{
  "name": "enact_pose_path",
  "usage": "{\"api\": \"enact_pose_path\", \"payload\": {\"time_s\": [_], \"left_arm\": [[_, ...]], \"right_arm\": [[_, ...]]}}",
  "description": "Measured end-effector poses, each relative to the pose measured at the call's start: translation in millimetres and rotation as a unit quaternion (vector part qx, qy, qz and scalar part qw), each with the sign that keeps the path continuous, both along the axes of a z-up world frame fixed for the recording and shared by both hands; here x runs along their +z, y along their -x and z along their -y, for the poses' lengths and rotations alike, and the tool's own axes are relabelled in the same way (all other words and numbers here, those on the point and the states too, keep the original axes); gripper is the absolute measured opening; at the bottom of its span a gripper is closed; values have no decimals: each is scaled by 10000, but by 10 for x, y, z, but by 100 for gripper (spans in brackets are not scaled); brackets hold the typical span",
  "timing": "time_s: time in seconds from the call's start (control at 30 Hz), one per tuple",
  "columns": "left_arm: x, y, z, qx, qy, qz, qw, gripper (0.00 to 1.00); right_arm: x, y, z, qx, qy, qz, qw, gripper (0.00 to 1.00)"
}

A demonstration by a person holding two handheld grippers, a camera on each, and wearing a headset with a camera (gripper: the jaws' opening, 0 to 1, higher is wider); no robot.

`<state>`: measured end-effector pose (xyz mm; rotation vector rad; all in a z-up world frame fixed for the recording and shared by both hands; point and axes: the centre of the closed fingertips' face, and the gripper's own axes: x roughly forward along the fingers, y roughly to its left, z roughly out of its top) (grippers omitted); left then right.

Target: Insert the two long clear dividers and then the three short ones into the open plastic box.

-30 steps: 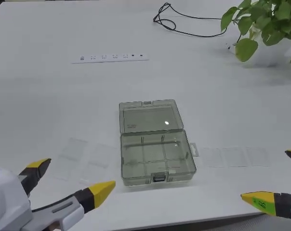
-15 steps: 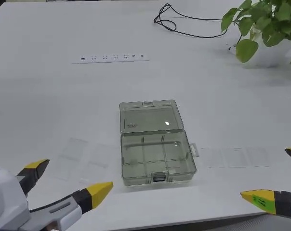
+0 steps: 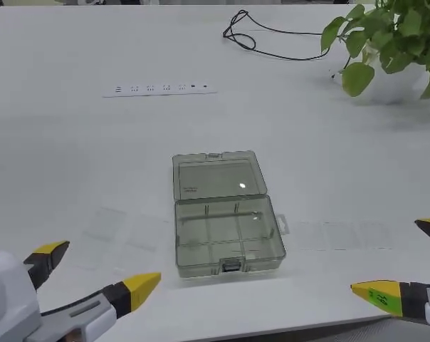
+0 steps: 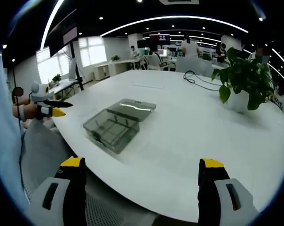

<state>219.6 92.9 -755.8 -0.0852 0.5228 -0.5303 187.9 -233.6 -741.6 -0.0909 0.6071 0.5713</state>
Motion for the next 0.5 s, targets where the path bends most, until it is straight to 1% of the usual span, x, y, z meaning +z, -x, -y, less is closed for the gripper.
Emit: {"api": "enact_pose_path", "payload": {"time_s": [0.17,0.33,0.4,0.43,0.5], "left_arm": [[-11,-4,15,-18,26,-36,10000,93],[-52,-15,18,-49,-16,-100,9999,92],[-61,-19,25,-77,-40,-102,9999,91],[-86,-23,26,-91,-89,-160,9998,91],[-119,-41,28,-92,-120,-252,9996,91]], "right_arm": [[-17,14,-14,16,-28,-50,10000,100],[-27,6,-20,30,-8,-58,10000,100],[-33,1,-20,34,6,-58,10000,100],[-39,-1,-22,36,7,-69,10000,100],[-46,-5,-27,38,10,-73,10000,100]]}}
